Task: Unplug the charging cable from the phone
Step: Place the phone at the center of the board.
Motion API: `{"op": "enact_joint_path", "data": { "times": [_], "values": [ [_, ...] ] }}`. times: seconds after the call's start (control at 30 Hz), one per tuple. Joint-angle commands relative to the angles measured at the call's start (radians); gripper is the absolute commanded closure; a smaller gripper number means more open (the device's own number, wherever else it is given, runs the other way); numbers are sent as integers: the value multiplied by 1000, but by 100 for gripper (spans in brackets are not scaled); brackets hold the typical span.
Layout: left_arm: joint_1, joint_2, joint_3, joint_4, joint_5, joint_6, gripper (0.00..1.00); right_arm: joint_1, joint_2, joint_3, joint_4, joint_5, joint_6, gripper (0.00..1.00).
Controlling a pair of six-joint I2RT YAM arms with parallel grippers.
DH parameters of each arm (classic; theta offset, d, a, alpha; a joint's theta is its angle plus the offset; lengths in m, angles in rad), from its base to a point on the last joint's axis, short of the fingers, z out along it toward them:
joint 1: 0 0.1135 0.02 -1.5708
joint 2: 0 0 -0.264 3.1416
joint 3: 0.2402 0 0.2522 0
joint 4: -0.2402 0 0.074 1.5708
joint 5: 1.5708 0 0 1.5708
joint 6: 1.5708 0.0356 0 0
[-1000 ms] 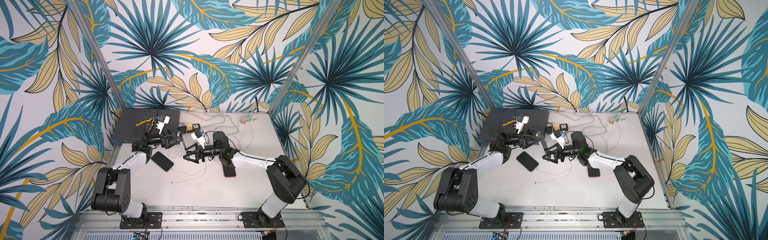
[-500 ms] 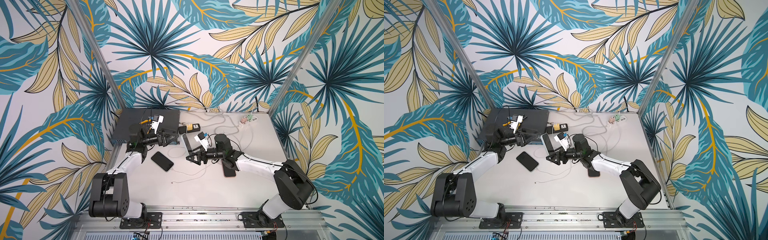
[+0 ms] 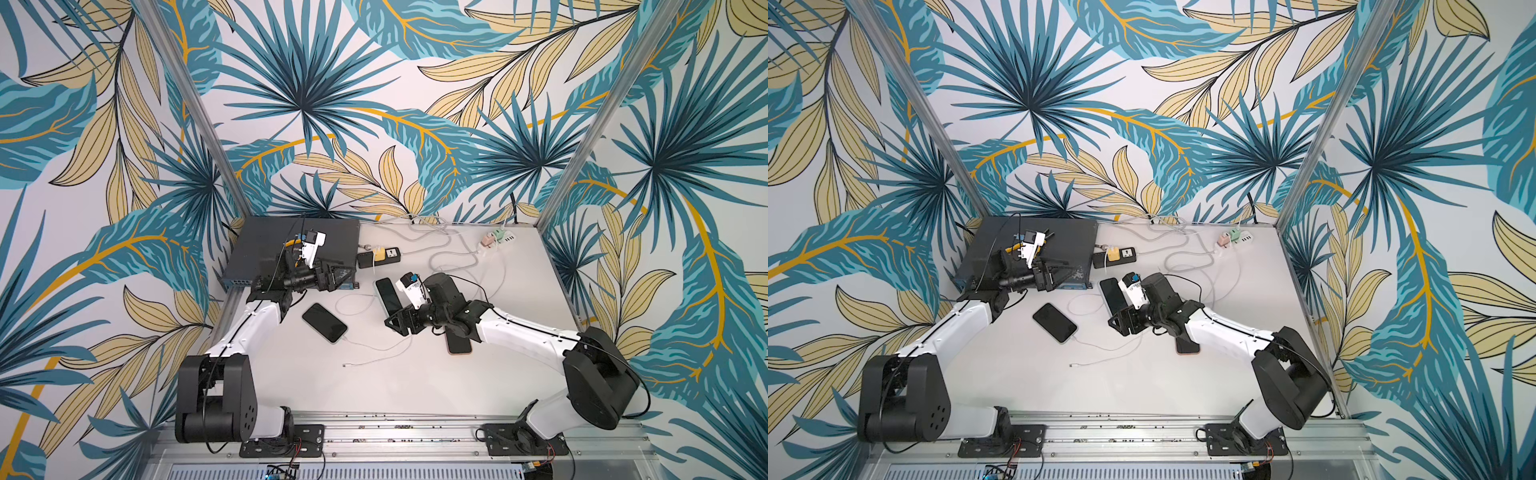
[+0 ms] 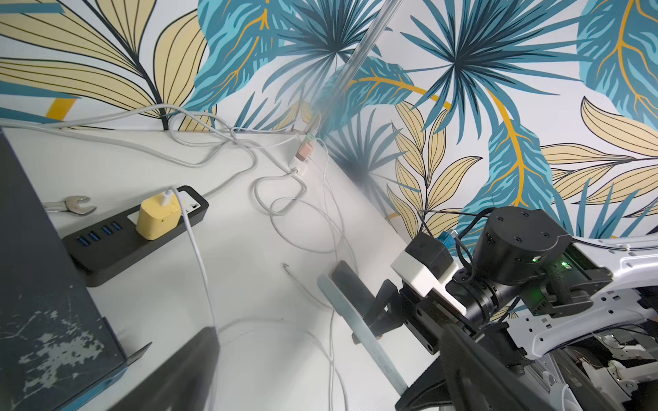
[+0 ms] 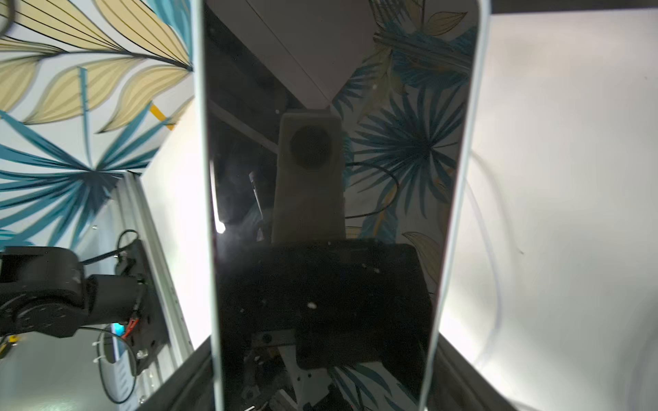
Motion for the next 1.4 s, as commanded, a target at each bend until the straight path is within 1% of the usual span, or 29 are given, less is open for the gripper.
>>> {"op": "enact_joint_path", "data": {
  "times": [0.0,0.13,0.37,0.73,0.9,1.07,1.23,1.33,1.37],
  "values": [
    [7,-11,31,-39,-22,44,0,8,32,57,-143,144,-31,45],
    [8,-14,34,-51,-24,54,0,22,84,103,-261,234,-33,45],
    [8,-12,34,-51,-24,58,0,29,149,134,-353,304,-17,45],
    [8,-18,34,-56,-28,65,0,38,246,181,-456,342,-13,43],
    [10,-21,37,-59,-29,69,0,41,276,198,-487,348,-13,39],
    [17,-27,37,-59,-28,68,0,45,303,214,-513,349,-15,32],
    [26,-37,34,-56,-30,66,0,45,311,225,-518,333,-24,22],
    [32,-45,31,-52,-33,69,0,47,304,237,-514,328,-28,9],
    [35,-46,29,-51,-36,69,0,50,301,244,-515,331,-29,3]
  ]
}}
